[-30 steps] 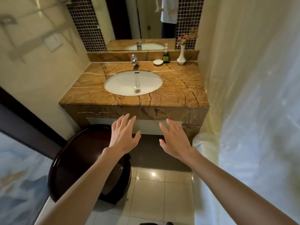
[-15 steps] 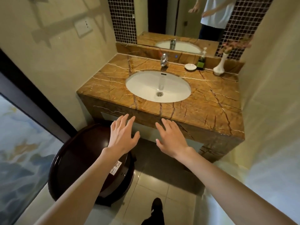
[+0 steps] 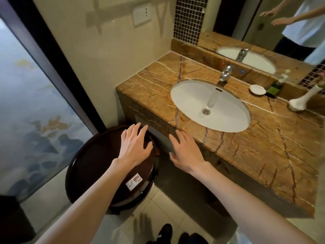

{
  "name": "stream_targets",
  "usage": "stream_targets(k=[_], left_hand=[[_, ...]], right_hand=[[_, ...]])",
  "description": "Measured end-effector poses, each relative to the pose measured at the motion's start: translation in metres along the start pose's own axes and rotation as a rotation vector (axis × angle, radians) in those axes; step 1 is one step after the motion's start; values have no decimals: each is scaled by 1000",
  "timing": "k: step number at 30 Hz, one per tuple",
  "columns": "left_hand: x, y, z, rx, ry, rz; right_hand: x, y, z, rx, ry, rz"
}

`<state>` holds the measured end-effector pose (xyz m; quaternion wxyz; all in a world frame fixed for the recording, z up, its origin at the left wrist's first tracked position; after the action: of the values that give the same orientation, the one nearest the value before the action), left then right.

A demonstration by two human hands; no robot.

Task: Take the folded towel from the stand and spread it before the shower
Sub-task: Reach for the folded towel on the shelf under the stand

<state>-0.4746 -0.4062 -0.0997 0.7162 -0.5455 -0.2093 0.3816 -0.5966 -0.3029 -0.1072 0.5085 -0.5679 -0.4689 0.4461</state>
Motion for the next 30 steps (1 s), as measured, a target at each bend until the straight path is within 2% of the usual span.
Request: stream_targets(k=[13, 22, 30], left_hand=[[30, 7, -50, -62, -348, 74], [93, 5, -58, -152, -642, 110], [157, -4, -64, -152, -766, 141]], right_hand=[[-47, 32, -31, -104, -329, -73], [-32, 66, -56, -88, -629, -158], [-1, 90, -96, -74, -770, -191]])
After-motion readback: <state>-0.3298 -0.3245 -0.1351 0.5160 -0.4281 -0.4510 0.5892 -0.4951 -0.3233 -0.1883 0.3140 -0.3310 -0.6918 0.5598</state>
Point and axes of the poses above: each hand's wrist, its own x-axis away from the middle knuckle, its own y-axis out of the palm, z = x × y, the point moved 10 cm from there along -x, towards the middle knuckle, and after that the axes turned 2 degrees about -y, right-handed, at the moved point
